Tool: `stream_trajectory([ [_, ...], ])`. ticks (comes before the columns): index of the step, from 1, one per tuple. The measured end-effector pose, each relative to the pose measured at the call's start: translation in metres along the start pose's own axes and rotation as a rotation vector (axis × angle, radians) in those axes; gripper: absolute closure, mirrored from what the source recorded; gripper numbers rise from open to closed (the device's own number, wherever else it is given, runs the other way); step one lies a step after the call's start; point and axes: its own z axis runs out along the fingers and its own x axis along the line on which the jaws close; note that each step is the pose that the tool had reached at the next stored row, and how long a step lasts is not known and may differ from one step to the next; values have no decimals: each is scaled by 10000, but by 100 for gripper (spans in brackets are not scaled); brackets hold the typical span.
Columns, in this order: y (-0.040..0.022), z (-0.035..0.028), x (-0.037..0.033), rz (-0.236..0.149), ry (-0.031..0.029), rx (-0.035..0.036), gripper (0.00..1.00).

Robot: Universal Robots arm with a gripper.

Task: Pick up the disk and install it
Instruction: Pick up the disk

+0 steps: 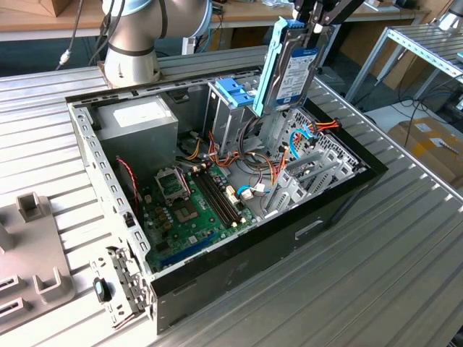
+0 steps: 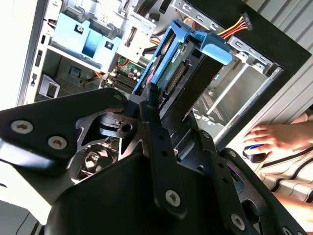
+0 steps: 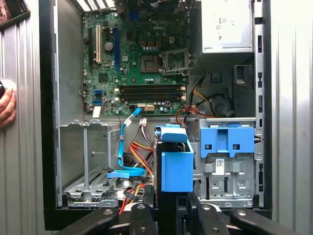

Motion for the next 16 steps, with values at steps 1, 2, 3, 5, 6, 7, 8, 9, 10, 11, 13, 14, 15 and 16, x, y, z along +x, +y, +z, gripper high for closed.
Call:
stream_trajectory([
  [1, 0, 0, 4, 0, 0, 1, 65],
  [2, 0, 0, 7, 0, 0, 0, 65],
  [3, 0, 0, 10, 0, 0, 0, 65],
  [5, 0, 0, 15, 0, 0, 1, 65],
  [6, 0, 0, 20, 0, 2, 0, 65],
  [7, -1, 1, 24, 0, 1, 0, 65],
  [8, 0, 1, 28, 0, 1, 0, 65],
  [9, -1, 1, 36, 0, 1, 0, 65],
  [10, -1, 2, 45, 0, 0, 0, 65],
  [11, -1, 2, 50, 0, 1, 0, 65],
  [13, -1, 3, 67, 0, 1, 0, 65],
  [14, -1, 4, 73, 0, 0, 1, 65],
  [15, -1, 4, 78, 0, 0, 0, 65],
  [16, -1, 4, 86, 0, 1, 0, 65],
])
